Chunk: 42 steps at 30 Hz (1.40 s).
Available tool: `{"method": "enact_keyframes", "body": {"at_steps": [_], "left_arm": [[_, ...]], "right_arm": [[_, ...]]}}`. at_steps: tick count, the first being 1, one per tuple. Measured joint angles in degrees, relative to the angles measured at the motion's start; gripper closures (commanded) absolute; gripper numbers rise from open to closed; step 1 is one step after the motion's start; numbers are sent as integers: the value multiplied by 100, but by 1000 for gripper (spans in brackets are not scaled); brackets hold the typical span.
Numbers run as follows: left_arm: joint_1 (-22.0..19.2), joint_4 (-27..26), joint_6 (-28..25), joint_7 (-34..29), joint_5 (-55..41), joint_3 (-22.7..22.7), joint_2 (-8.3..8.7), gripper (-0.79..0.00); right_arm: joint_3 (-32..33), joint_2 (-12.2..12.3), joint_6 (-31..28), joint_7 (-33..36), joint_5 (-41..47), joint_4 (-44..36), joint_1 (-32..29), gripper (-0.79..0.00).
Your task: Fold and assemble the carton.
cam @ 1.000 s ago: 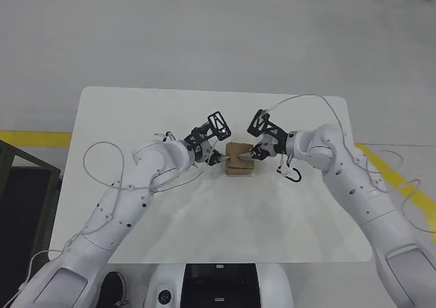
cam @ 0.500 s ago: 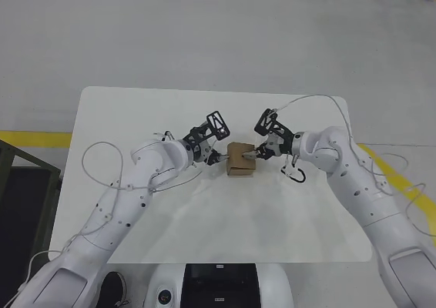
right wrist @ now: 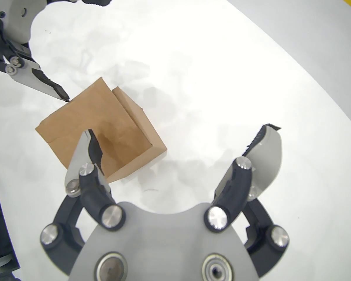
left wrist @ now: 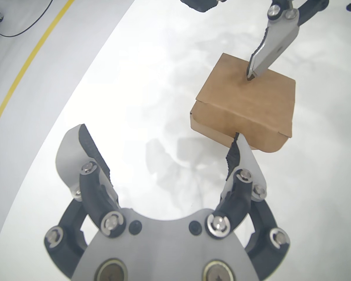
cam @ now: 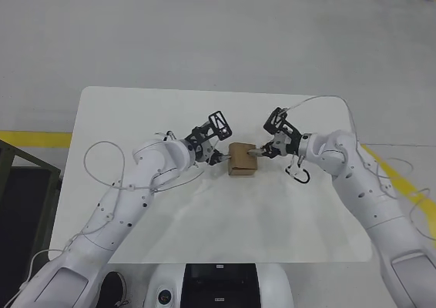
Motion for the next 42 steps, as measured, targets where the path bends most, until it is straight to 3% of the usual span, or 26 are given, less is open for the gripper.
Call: {"method": "enact_keyframes", "body": {"at_steps": [11, 22, 26, 38, 42], "left_arm": [[1, 18, -8, 11, 12, 0, -8, -785], [7, -20, -11, -16, 30, 4, -15, -785], [16, -15, -17, -2, 24, -3, -16, -785], [32, -60, -16, -30, 45, 3, -24, -785], [29, -54, -19, -47, 51, -3, -25, -785]], "right_arm": [[307, 141, 191, 329, -93, -347, -286, -785], [204, 82, -1372, 339, 1902, 464, -97, -785], [107, 93, -1378, 719, 2444, 634, -11, -785], [110, 93, -1376, 702, 2418, 630, -13, -785], [149, 103, -752, 830, 2575, 500, -141, -785]]}}
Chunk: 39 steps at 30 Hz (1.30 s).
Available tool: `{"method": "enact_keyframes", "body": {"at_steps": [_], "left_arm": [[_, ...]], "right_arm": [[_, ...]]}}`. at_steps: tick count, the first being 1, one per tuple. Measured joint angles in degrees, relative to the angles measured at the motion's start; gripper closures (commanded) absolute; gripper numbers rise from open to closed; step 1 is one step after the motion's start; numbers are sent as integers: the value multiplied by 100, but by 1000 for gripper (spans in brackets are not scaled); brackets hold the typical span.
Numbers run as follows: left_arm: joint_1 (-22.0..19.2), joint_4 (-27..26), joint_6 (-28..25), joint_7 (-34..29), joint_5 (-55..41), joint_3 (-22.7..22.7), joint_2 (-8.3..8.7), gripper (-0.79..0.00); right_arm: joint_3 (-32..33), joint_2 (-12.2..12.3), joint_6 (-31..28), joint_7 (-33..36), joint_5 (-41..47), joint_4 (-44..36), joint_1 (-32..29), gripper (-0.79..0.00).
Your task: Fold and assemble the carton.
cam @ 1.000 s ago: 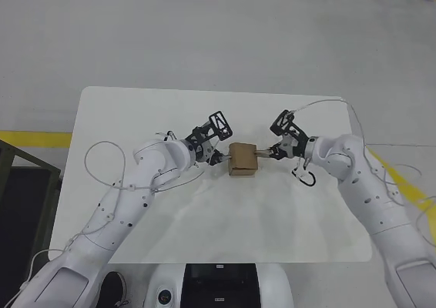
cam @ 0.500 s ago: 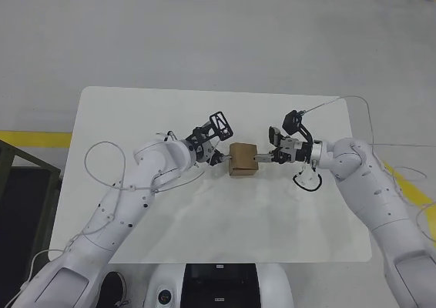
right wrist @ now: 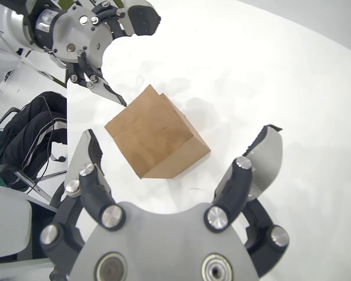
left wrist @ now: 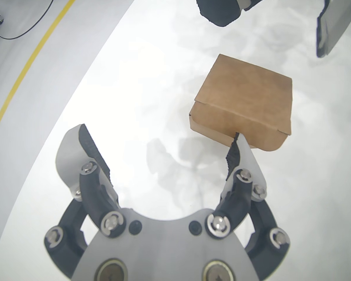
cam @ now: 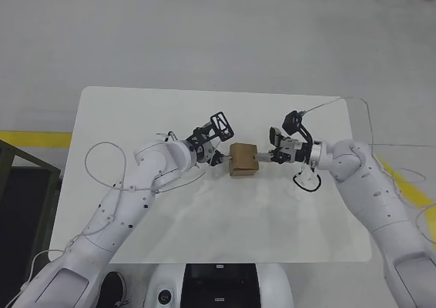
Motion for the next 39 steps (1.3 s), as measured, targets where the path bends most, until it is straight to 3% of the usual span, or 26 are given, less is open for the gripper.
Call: {"method": "enact_keyframes", "body": {"at_steps": [6, 11, 23, 32, 39], "left_arm": [[16, -7, -20, 4, 2, -34, 5, -785], [14, -5, -43, -13, -11, -39, 4, -785], [-41, 28, -47, -19, -34, 2, -16, -785], [-65, 48, -33, -52, -16, 72, -35, -785], [-61, 64, -34, -39, -10, 10, -28, -785]], "right_arm": [[220, 89, 1326, 1378, 1277, -536, -116, -785], [317, 131, 1759, 2530, 2679, -810, -238, -785], [315, 130, 1748, 2445, 2530, -803, -236, -785], [77, 126, 2537, 2572, 2055, -993, -316, -785], [52, 111, 2437, 2411, 2129, -899, -311, -785]]}}
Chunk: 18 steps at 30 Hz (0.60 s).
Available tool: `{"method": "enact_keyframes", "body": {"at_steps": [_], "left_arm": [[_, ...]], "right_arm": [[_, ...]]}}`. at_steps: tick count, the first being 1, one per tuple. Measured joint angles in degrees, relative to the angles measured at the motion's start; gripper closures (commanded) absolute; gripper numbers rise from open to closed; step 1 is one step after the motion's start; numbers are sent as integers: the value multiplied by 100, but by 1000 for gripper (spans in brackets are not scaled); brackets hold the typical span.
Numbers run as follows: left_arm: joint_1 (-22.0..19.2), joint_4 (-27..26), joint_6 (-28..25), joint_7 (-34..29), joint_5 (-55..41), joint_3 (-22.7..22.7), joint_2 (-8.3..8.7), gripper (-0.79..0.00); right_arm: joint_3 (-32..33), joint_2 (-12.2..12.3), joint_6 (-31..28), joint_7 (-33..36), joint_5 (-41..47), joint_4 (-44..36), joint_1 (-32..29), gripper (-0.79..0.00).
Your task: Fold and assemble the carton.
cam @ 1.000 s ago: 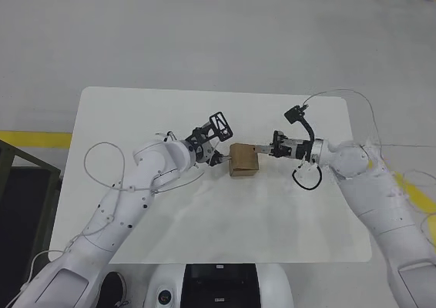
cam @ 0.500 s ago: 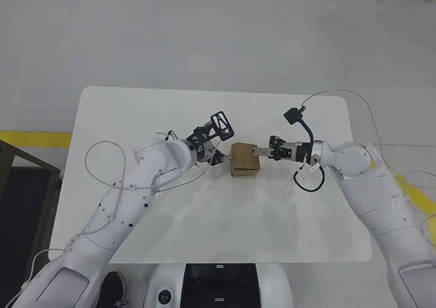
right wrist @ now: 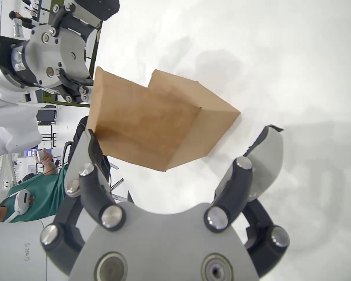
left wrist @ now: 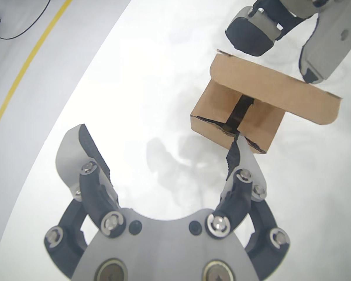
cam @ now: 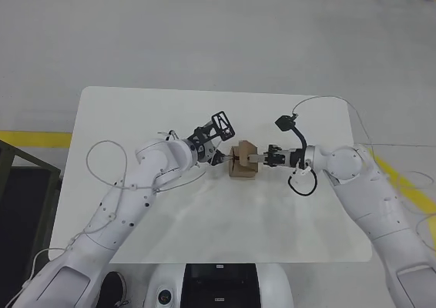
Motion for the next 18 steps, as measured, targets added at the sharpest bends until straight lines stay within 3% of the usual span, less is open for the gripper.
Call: {"method": "enact_keyframes", "body": {"at_steps": [4, 6, 9, 12, 14, 17, 18], "left_arm": [[33, -44, 17, 25, -29, -108, 16, -785], [65, -136, 19, 33, -60, -175, 28, -785], [124, -327, -7, -14, -47, -244, 47, -785], [185, -496, -28, -50, -15, -254, 58, -785], [214, -551, -35, -64, 3, -237, 59, -785], [243, -529, -64, -85, 44, -198, 60, -785], [249, -495, -66, -84, 49, -193, 60, -785]], "right_arm": [[-73, -10, 212, -43, -188, -47, 25, -785], [-118, -19, 352, -75, -275, -93, 36, -699], [-175, -33, 471, -99, -347, -138, 49, -677], [-232, -52, 560, -118, -378, -158, 72, -542], [-261, -62, 612, -136, -400, -150, 89, -397], [-311, -84, 692, -180, -409, -171, 105, -428], [-322, -89, 713, -194, -405, -178, 108, -499]]}}
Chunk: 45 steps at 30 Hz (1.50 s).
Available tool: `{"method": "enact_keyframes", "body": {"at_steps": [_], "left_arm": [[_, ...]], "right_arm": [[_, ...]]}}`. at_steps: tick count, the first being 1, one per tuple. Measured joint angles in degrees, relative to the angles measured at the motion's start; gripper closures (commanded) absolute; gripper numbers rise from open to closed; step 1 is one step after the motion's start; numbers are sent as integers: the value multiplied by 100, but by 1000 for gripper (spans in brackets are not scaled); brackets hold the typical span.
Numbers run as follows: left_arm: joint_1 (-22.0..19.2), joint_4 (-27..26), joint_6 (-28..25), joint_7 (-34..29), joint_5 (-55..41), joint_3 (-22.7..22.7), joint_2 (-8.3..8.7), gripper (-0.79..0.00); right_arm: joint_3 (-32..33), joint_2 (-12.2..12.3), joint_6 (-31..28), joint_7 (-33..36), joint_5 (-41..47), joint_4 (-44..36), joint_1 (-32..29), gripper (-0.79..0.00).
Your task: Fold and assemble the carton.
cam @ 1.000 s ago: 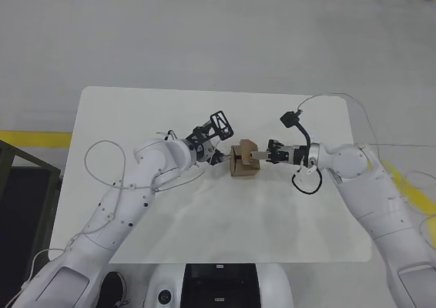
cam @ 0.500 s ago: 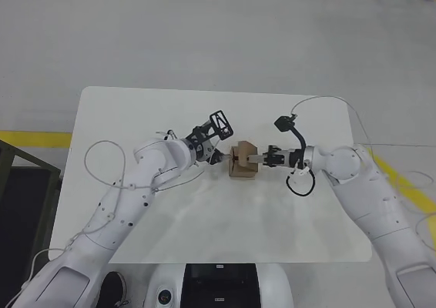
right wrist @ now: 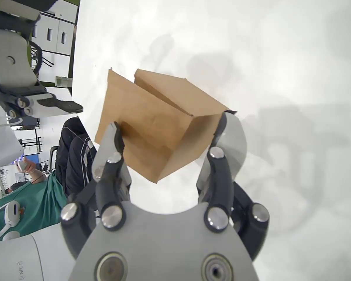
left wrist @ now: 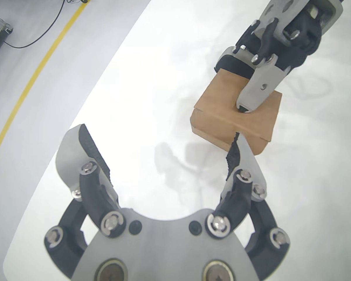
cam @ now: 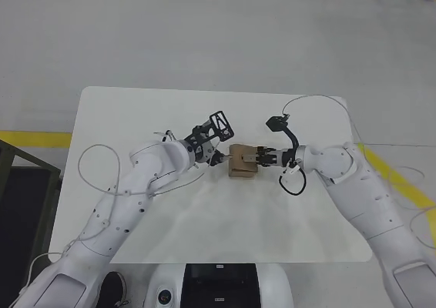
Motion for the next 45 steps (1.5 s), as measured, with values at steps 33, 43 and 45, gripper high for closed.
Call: {"method": "enact_keyframes", "body": {"at_steps": [33, 43, 45], "left_arm": [[200, 104, -107, 91, 88, -204, 73, -785], [138, 111, -51, 57, 168, -83, 51, -785], [105, 99, -45, 45, 169, -34, 40, -785]], "right_arm": [[-129, -78, 100, 29, 104, 60, 52, -539], [-150, -97, 68, 74, 144, 120, 89, -545], [-155, -101, 63, 81, 148, 131, 97, -542]]}}
